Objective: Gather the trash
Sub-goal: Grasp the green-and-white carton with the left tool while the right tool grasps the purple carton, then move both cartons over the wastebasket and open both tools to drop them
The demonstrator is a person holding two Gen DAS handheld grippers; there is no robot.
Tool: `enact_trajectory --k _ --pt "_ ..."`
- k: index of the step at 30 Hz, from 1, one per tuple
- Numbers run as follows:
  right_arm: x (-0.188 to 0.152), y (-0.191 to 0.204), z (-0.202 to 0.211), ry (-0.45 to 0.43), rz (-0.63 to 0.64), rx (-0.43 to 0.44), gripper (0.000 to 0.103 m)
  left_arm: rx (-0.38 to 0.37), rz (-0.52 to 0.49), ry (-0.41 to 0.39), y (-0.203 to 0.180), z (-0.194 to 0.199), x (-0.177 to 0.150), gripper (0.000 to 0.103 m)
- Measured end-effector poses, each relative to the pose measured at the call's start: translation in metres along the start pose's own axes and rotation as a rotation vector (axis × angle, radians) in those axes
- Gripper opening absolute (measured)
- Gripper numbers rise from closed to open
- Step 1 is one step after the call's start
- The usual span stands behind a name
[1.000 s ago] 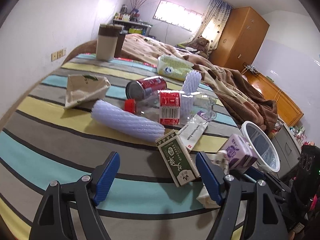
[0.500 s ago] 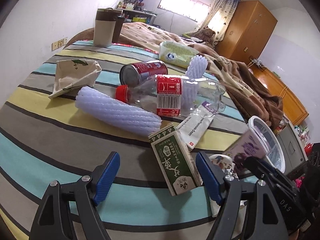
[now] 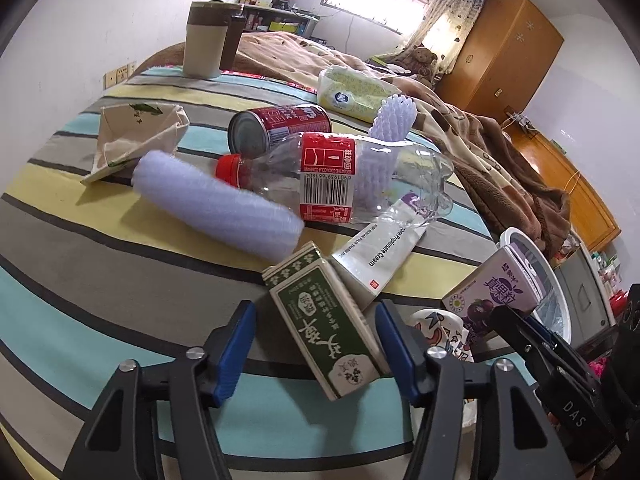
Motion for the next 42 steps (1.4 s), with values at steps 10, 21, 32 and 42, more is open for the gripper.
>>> enact_trajectory --k 10,21,32,42 --pt "0.002 0.001 0.006 -0.028 0.010 -0.015 0.041 -0.001 -0.023 -0.009 -0.010 0.005 0.001 0.041" --pt "0.008 0.002 0.017 -0.071 0.013 -0.002 0.040 0.031 -0.076 -0.055 -0.021 0.024 -0.001 0.038" --pt "0.020 -0.004 0.043 -0.144 -0.004 -0.007 0.040 0.006 -0.151 -0.116 -0.054 0.054 0.004 0.038" --pt "0.032 -0.028 0.067 -0.200 -0.033 -0.059 0.040 -0.039 -0.244 -0.163 -0.104 0.065 0.012 0.038"
Point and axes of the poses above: each gripper's, at about its wrist camera, not at the fingertips, and z roughly against the way its jaws point, y to its left, x to its top, the point moved 2 cm from there along -z, roughly the way its jaws point, and after that the axes turned 2 degrees about x, right-handed, at the moved point
